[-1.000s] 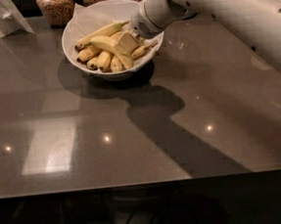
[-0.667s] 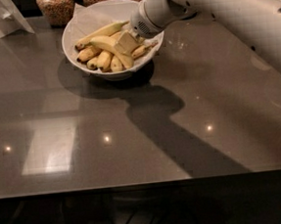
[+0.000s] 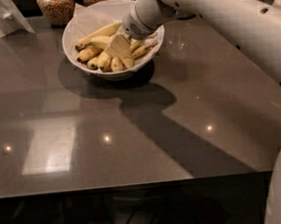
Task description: Pick banana from white bowl
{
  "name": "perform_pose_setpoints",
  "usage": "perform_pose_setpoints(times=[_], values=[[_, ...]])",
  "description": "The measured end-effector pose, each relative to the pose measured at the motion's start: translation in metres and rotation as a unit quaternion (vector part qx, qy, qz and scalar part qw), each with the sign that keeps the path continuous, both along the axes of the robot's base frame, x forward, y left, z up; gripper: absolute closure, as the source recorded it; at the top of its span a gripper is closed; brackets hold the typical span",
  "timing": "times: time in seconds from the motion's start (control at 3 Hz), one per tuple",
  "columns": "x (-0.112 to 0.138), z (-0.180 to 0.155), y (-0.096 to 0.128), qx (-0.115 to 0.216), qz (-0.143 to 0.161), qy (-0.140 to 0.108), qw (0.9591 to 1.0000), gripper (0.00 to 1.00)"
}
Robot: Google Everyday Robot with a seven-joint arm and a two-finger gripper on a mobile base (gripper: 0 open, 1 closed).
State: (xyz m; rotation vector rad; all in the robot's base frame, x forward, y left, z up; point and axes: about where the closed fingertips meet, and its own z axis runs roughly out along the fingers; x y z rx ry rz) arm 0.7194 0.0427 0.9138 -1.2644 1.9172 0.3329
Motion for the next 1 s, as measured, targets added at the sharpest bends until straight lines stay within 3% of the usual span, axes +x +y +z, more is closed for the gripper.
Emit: perform_pose_setpoints(times=[0.33,1.0], values=[[0.0034,0.0011,0.0139,0.004,0.008,0.005,0.9999,0.36],[0.0045,0.0027,0.0229,0.006,0.015,0.007,0.9999,0.4]])
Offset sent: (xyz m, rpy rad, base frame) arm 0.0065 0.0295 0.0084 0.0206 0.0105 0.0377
